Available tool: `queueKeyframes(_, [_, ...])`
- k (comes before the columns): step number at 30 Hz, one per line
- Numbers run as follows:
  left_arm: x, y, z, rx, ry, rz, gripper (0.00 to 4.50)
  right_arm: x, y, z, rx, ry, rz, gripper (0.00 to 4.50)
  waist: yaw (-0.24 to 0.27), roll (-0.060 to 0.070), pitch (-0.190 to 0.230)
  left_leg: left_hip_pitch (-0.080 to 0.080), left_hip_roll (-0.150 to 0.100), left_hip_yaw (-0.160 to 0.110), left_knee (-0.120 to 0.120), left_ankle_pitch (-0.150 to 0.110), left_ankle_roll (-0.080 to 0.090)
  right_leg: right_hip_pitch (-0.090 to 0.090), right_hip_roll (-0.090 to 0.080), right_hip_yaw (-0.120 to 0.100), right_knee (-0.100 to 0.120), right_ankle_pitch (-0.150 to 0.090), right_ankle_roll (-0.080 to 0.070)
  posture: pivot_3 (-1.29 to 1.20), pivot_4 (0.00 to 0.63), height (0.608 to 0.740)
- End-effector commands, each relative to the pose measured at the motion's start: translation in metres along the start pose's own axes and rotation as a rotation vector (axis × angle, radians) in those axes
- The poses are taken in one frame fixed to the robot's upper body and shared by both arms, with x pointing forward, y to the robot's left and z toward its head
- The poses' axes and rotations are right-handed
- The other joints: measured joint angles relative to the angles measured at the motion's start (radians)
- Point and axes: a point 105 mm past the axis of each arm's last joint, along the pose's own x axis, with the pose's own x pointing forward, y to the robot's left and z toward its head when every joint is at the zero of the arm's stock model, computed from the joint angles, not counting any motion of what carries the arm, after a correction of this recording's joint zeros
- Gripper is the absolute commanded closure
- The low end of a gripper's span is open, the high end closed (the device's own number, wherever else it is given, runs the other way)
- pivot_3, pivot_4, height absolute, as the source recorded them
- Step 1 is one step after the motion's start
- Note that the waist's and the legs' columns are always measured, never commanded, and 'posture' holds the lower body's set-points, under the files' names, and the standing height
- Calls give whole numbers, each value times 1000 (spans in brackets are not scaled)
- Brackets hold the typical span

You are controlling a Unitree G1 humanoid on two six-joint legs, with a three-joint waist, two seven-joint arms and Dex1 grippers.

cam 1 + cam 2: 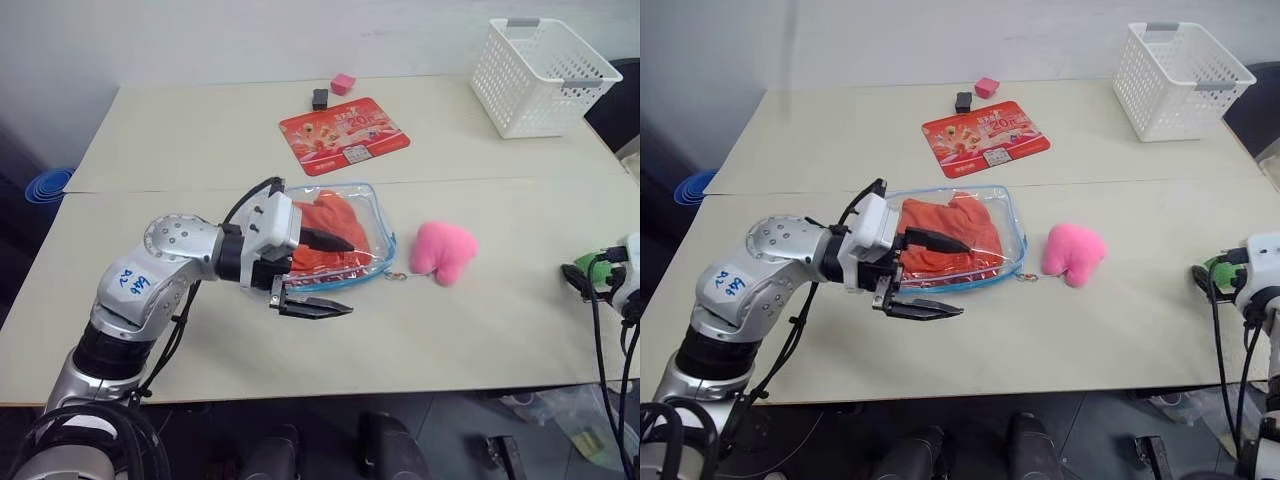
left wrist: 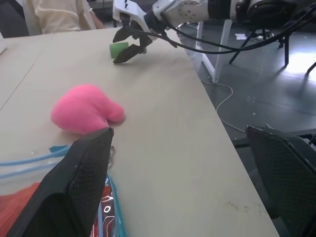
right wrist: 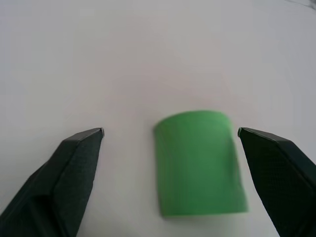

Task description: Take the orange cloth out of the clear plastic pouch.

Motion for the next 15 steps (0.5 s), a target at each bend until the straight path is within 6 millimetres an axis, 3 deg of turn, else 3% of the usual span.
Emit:
queueKeyframes(1, [-15,6,-1,68,52,89,0,-14,13,72,-122,-209,141,29,1,1,0,0,0,1,0,0,0,-1,0,1,0,0,0,0,150,740])
queueKeyframes(4, [-33,12,-23,135,219,163,0,-29,59,106,-172,-306,402,29,1,1,0,0,1,1,0,0,0,-1,1,1,0,0,0,0,150,740])
queueKeyframes(7, [-54,17,-41,183,361,238,0,-51,109,123,-205,-343,670,29,6,1,0,0,2,1,0,-1,-1,-1,2,1,-1,0,0,0,150,740])
queueKeyframes(10, [-70,22,-52,219,457,304,0,-75,152,128,-227,-341,914,29,16,0,0,0,2,0,0,-1,-1,-1,1,1,-2,0,0,0,150,740])
queueKeyframes(15, [-76,19,-62,264,537,335,0,-101,192,127,-258,-306,1153,29,35,0,1,-2,0,-2,0,-2,1,-1,-1,-1,-4,0,1,0,150,740])
